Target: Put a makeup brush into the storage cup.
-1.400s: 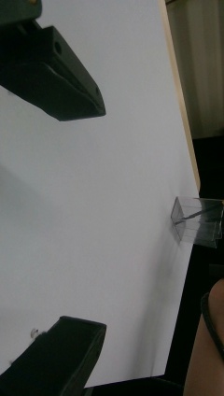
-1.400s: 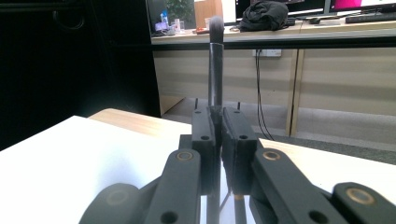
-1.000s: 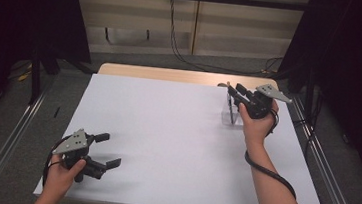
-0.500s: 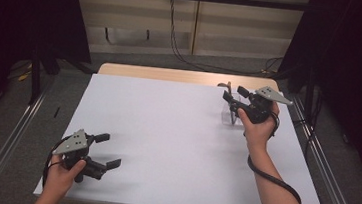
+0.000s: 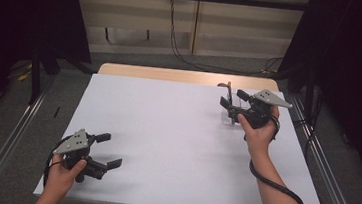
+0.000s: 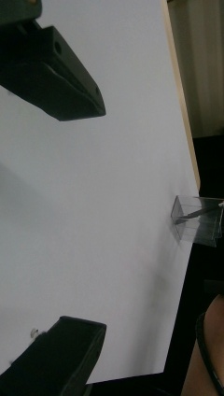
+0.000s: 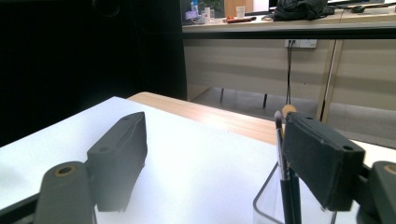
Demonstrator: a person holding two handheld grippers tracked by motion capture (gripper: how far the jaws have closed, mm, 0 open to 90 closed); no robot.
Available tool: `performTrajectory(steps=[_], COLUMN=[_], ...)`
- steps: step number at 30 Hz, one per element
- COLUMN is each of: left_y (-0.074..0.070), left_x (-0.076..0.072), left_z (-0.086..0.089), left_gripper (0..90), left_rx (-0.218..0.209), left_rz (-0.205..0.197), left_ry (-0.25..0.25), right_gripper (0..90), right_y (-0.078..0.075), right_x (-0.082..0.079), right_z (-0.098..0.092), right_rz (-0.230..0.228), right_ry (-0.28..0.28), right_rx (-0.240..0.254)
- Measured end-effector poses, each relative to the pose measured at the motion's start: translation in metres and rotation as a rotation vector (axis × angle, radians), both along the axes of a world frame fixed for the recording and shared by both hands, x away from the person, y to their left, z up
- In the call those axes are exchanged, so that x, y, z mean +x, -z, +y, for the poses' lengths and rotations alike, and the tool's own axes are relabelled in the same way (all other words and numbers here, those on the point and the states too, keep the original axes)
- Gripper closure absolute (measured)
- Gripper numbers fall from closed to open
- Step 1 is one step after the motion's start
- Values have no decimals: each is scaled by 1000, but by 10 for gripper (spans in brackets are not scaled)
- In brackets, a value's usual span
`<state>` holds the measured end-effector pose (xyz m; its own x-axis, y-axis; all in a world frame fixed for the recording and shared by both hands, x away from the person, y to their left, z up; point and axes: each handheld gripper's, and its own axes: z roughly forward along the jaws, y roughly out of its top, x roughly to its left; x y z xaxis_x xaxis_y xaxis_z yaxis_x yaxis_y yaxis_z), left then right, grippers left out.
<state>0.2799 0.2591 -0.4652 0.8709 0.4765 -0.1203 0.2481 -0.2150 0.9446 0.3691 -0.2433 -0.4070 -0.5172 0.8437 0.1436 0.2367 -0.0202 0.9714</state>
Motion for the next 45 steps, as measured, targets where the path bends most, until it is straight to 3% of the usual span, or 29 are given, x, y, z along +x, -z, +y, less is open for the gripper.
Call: performTrajectory(steps=[23, 36, 45], left_y=[-1, -2, -2], left_x=[-2, -2, -2], left_z=[-1, -1, -1], left_gripper=[0, 0, 0], left_rx=[-1, 1, 9], left_rz=[-1, -2, -7], left_ry=[-8, -9, -8], right_gripper=[134, 103, 52], right_y=[12, 19, 22], right_x=[-25, -37, -45], right_z=[-7, -15, -14], right_rz=[15, 19, 14], right_ry=[-66, -70, -120], right_rx=[-29, -52, -82])
